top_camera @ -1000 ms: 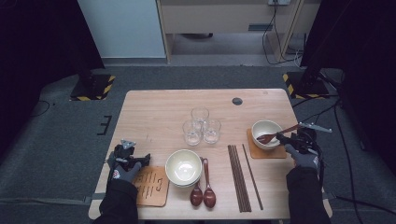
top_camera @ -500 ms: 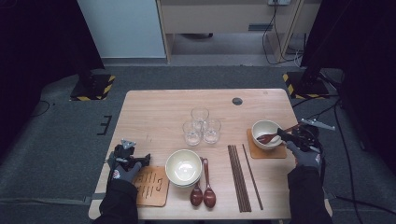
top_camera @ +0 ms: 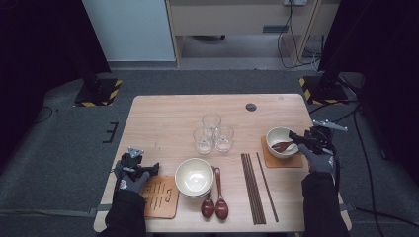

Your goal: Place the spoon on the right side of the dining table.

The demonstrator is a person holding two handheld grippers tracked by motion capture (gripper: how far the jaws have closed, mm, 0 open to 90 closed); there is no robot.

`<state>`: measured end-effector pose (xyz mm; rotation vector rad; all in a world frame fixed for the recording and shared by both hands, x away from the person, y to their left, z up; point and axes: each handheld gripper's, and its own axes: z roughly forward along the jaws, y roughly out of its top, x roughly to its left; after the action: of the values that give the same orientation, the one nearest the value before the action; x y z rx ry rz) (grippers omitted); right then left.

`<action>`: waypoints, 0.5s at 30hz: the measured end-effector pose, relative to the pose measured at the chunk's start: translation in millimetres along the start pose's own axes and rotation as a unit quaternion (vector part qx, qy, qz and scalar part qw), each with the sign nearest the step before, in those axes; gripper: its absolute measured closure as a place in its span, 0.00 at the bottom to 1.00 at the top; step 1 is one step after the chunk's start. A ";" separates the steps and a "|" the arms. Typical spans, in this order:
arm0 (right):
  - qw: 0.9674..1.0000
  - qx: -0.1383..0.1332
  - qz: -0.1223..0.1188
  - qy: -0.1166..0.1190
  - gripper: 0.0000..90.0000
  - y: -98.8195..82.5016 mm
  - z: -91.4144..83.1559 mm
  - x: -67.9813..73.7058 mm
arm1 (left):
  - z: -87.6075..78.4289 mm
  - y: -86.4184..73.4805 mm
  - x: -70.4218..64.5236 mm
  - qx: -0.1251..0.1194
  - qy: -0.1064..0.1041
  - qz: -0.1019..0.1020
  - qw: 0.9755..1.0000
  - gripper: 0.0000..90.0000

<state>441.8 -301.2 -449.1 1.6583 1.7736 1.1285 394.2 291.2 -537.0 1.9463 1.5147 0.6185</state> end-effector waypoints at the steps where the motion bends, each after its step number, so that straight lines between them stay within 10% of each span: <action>1: 1.000 0.003 -0.002 -0.001 0.35 0.4 1.4 -0.8 | 0.0 0.0 0.0 0.000 0.000 0.000 1.000 0.00; 15: 0.999 0.030 -0.019 -0.013 0.34 0.9 17.4 -1.0 | 0.0 0.0 0.0 0.000 0.000 0.000 1.000 0.00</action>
<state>456.2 -297.9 -458.3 1.6577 1.8314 1.0422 394.2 291.2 -537.0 1.9466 1.5144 0.6183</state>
